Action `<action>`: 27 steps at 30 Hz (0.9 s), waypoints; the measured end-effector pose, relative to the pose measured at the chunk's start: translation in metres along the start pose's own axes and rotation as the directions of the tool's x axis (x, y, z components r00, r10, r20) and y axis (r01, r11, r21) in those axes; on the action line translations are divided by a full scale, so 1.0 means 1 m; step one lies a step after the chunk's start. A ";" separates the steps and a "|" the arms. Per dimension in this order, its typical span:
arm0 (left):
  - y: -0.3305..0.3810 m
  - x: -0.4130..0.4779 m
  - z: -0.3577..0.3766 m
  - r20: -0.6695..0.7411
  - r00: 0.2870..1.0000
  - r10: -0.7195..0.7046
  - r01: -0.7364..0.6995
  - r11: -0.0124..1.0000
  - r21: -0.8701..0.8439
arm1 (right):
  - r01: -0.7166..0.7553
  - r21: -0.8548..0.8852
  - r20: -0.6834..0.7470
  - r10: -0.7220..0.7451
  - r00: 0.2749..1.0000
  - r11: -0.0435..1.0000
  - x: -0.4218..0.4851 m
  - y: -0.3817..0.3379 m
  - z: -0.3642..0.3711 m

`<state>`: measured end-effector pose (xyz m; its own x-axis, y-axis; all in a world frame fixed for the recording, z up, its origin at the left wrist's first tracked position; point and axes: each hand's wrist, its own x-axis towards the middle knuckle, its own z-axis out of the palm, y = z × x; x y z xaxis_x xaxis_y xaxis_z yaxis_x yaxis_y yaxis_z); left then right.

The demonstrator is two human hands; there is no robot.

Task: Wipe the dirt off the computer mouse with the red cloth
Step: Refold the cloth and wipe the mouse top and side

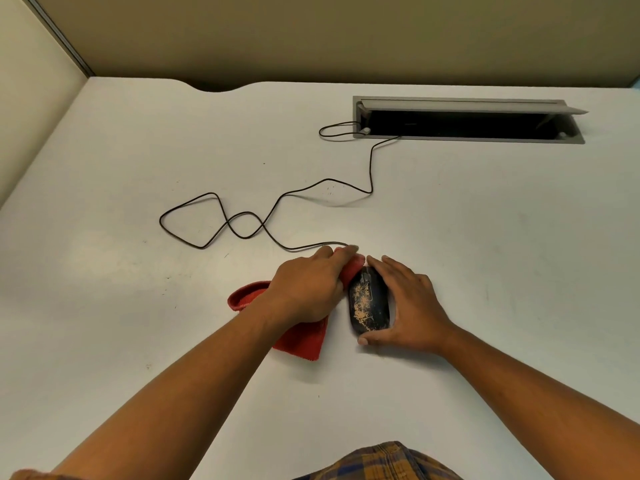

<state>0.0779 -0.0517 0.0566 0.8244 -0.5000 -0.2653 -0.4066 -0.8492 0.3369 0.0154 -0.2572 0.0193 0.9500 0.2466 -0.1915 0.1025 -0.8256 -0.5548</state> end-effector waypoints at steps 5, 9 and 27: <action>-0.001 -0.002 -0.001 0.075 0.996 0.054 -0.049 0.997 -0.068 | 0.001 -0.016 -0.001 -0.001 1.000 1.000 0.002 0.000 0.001; -0.002 -0.001 0.002 0.111 0.994 0.024 -0.032 0.997 0.070 | -0.020 -0.011 0.007 0.021 1.000 1.000 0.001 0.001 0.002; 0.004 0.001 -0.007 0.071 0.995 0.065 -0.075 0.987 0.143 | -0.026 0.027 -0.021 0.026 0.999 0.999 0.002 0.002 0.004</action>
<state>0.0796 -0.0540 0.0637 0.7662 -0.5650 -0.3062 -0.5192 -0.8250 0.2233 0.0160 -0.2565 0.0148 0.9583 0.2144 -0.1892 0.0700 -0.8175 -0.5717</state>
